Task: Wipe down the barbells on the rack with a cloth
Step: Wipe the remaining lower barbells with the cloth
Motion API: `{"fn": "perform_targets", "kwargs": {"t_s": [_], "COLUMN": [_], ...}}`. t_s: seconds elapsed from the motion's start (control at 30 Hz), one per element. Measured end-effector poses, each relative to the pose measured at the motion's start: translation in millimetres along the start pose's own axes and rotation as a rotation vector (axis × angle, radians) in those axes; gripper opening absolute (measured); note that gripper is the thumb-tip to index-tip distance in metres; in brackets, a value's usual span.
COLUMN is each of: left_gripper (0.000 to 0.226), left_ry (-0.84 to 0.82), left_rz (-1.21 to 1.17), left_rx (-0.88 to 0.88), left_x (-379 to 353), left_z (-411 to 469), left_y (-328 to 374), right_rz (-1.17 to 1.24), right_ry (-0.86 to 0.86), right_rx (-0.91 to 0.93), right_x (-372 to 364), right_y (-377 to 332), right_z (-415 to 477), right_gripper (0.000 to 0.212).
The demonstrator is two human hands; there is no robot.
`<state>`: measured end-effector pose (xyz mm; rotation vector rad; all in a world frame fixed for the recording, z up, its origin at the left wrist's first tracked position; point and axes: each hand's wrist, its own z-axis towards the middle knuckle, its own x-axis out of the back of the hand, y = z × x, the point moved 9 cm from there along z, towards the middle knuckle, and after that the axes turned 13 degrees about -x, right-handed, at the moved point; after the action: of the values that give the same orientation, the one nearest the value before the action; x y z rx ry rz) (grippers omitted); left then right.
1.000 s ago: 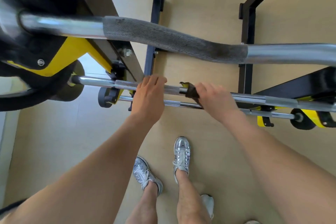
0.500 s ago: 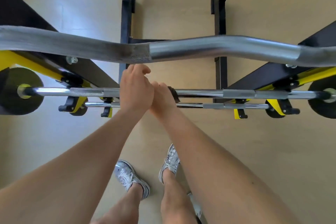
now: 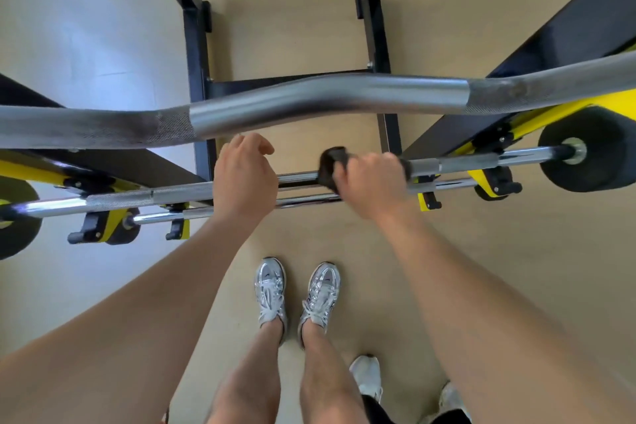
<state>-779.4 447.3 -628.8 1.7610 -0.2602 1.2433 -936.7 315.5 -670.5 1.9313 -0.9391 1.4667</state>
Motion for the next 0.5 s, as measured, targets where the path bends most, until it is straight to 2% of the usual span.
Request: {"fn": "perform_targets", "kwargs": {"t_s": [0.07, 0.13, 0.23, 0.27, 0.37, 0.43, 0.5], "left_gripper": [0.030, 0.029, 0.032, 0.034, 0.036, 0.030, 0.023], "left_ry": [0.036, 0.063, 0.075, 0.073, 0.057, 0.004, -0.073], "left_rz": [-0.002, -0.007, 0.001, 0.013, 0.048, 0.014, -0.012], "left_rx": [0.051, 0.099, 0.166, 0.169, 0.133, 0.051, -0.061], "left_x": [10, 18, 26, 29, 28, 19, 4], "left_z": [2, 3, 0, -1, 2, 3, 3], "left_y": [-20, -40, -66, -71, -71, -53, -31], "right_rz": [0.105, 0.137, 0.056, 0.046, 0.067, -0.038, -0.055], "right_ry": [0.038, 0.006, -0.128, -0.083, 0.075, 0.090, 0.093], "right_rx": [0.095, 0.196, 0.386, 0.435, 0.502, 0.458, 0.316], "right_x": [-2, -5, -24, -20, -10, -14, -11], "right_y": [-78, -150, -217, -219, -168, -100, -14], "right_z": [-10, -17, -25, -25, -26, -23, -14], "right_gripper": [0.039, 0.022, 0.023, 0.020, 0.020, 0.025, 0.030]}}
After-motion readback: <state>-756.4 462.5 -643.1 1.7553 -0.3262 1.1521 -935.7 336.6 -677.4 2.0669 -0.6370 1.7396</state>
